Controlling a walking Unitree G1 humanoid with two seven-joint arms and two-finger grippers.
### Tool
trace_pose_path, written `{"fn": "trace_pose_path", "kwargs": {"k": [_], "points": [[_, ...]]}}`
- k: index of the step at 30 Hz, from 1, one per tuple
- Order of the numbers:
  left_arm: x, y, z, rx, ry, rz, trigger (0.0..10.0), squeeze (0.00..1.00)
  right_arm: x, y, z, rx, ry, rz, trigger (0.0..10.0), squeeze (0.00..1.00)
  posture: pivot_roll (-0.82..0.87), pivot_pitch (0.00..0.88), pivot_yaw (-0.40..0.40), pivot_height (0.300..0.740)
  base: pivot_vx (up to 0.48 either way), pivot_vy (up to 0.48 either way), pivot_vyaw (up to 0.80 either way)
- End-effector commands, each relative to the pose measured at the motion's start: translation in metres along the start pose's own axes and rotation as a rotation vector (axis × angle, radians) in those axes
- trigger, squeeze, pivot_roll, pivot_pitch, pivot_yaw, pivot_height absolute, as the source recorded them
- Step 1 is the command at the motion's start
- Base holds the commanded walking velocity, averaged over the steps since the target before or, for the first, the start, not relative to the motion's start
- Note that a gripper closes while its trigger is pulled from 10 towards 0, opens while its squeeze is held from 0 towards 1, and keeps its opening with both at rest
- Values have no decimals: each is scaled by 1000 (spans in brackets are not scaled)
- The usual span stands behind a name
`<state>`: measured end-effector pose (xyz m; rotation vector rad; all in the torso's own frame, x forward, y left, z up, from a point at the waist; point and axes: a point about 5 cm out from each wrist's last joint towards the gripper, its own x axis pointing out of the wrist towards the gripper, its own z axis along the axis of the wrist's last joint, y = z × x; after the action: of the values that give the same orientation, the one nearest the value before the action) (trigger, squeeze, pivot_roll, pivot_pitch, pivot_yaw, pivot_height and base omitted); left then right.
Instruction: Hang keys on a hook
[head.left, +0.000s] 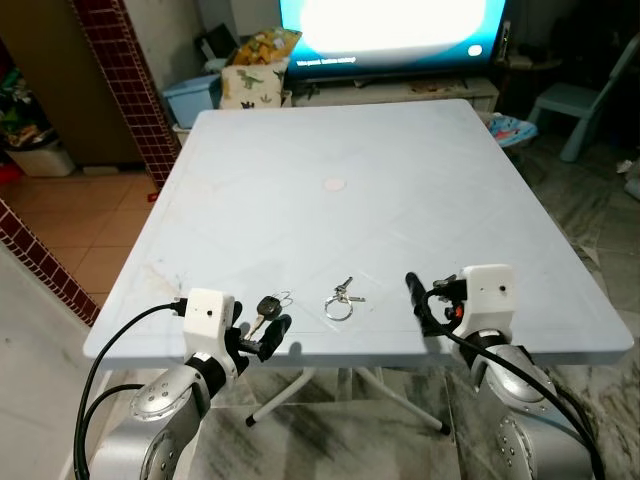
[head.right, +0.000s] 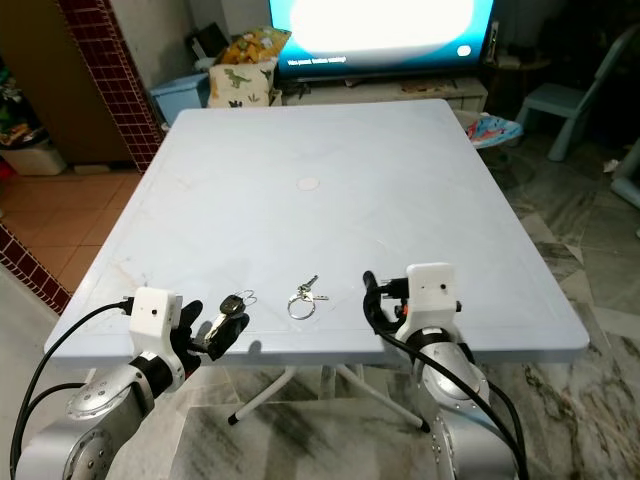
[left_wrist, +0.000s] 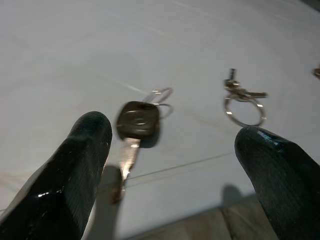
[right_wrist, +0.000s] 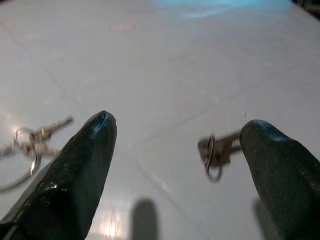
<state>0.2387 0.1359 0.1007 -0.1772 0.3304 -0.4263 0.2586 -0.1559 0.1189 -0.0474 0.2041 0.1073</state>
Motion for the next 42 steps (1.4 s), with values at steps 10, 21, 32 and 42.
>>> {"fn": "trace_pose_path", "kwargs": {"k": [10,21,32,42], "points": [[-2,-6,4,13,-4,-50,10000,0,2,-14,-7,-28,34,-71,10000,0,-57,88,73,740,0,0,0],[0,-9,5,16,-1,-71,10000,0,12,-20,-13,7,31,-44,9804,0,-50,95,80,740,0,0,0],[0,-8,5,23,2,-71,10000,0,22,-21,-11,4,8,-22,0,0,-40,98,84,740,0,0,0],[1,-9,4,28,7,-75,10000,0,26,-21,-12,9,-3,-13,0,0,-40,98,84,740,0,0,0]]}}
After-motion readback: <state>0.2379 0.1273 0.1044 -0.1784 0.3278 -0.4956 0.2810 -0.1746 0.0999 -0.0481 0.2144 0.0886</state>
